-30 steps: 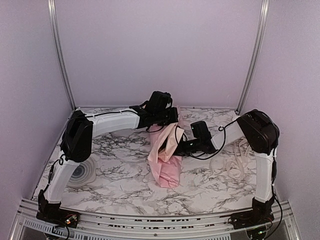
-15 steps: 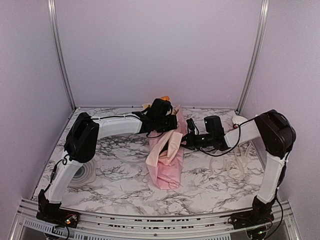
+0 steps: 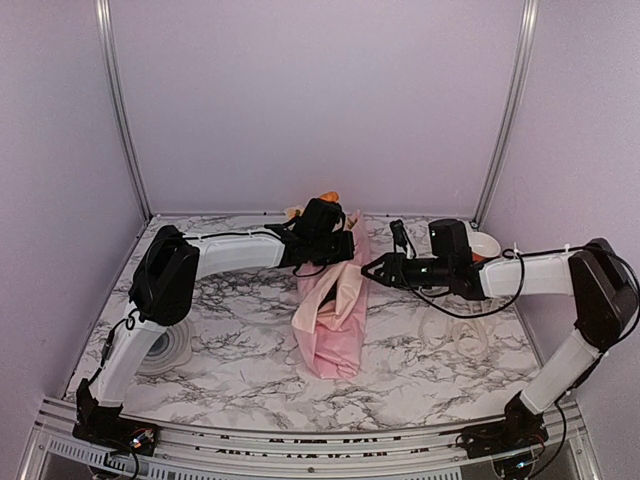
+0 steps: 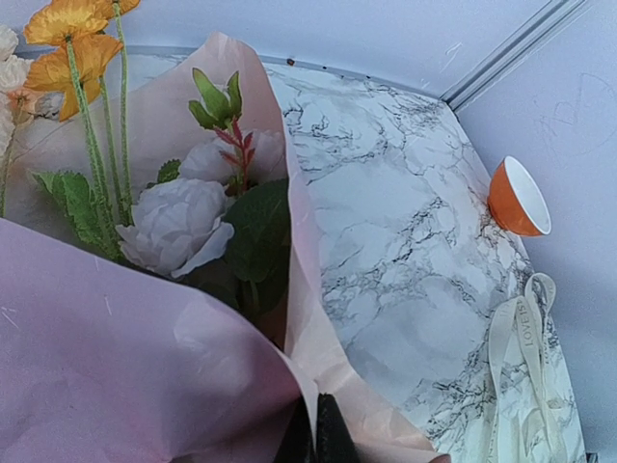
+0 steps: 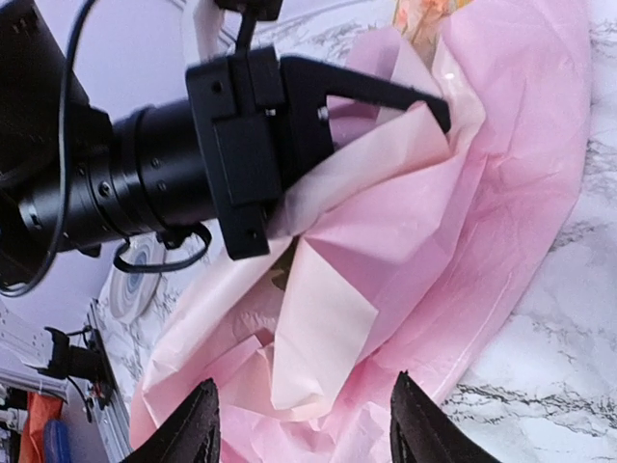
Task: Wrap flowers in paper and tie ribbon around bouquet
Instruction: Fold the two-thirds-folded wrapping paper at the center of the board.
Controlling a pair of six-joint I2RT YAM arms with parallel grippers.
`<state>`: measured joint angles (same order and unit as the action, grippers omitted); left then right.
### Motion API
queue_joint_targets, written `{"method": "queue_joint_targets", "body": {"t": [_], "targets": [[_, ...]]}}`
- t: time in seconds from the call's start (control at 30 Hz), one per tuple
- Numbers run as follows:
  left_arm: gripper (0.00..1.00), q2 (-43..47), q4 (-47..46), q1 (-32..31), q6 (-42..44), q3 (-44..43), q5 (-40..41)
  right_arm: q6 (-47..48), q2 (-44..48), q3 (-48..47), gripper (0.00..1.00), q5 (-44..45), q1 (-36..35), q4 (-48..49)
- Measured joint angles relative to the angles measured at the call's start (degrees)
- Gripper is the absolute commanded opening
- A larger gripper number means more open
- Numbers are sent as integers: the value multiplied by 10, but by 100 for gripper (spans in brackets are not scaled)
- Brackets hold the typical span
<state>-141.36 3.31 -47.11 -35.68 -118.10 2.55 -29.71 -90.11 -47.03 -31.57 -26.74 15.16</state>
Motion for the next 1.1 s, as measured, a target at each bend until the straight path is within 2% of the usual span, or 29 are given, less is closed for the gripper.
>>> {"method": "queue_joint_targets", "body": {"t": [0.27, 0.5, 0.67, 0.83, 1.0, 1.1], "targets": [[0, 0, 0, 0, 1, 0, 0, 12, -81, -57, 64, 11, -20, -51], [0, 0, 0, 0, 1, 0, 0, -7, -98, -74, 69, -42, -25, -18], [0, 0, 0, 1, 1, 1, 0, -41, -127, -96, 68, -69, -30, 14], [0, -1, 0, 2, 2, 1, 0, -67, -163, -128, 55, -72, -34, 14], [0, -1, -1, 3, 2, 1, -1, -88, -167, -141, 22, -68, -34, 10], [0, -1, -2, 4, 4, 3, 2, -97, -170, -146, 9, -70, -31, 9]]}}
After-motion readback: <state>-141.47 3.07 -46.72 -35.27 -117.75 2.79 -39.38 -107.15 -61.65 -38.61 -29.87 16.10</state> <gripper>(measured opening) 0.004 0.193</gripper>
